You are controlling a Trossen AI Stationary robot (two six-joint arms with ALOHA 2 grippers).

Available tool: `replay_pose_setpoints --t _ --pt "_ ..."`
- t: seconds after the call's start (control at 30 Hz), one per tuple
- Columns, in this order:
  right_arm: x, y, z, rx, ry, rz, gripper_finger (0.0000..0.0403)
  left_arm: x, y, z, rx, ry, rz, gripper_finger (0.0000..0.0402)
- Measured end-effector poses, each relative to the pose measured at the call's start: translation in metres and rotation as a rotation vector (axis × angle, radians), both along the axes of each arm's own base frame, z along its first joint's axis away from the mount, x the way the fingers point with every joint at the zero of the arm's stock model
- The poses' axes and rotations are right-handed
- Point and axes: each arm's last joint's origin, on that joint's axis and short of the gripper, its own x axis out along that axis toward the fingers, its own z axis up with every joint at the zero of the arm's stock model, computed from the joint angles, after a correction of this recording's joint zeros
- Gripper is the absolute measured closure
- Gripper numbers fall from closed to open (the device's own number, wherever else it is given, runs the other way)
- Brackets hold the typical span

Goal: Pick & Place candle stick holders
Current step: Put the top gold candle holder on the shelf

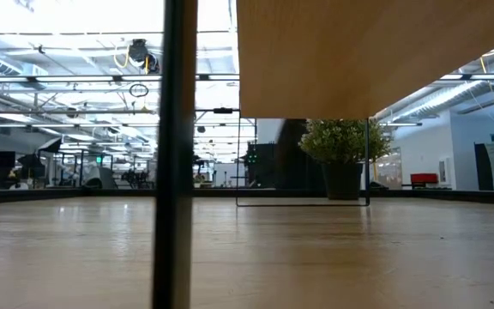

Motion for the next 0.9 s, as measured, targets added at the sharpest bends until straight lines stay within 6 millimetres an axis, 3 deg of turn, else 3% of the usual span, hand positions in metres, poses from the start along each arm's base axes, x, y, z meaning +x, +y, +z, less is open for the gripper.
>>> replay_pose_setpoints --t 0.17,0.4,0.7,0.9 --pt "-0.001 0.000 0.001 0.028 0.008 0.005 0.0395 0.000 0.004 -0.002 0.033 -0.016 0.000 0.0319" --pt "-0.001 0.002 0.002 0.053 -0.002 0.030 0.0395 -0.002 0.003 -0.009 0.008 0.094 -0.027 0.0319" --pt "-0.001 0.004 0.005 0.061 -0.034 0.026 0.0395 -0.007 -0.002 -0.011 -0.044 0.163 -0.174 0.0318" --pt "-0.003 0.006 0.005 0.061 -0.034 0.036 0.0395 -0.016 0.004 -0.028 0.088 0.120 -0.258 0.0318"
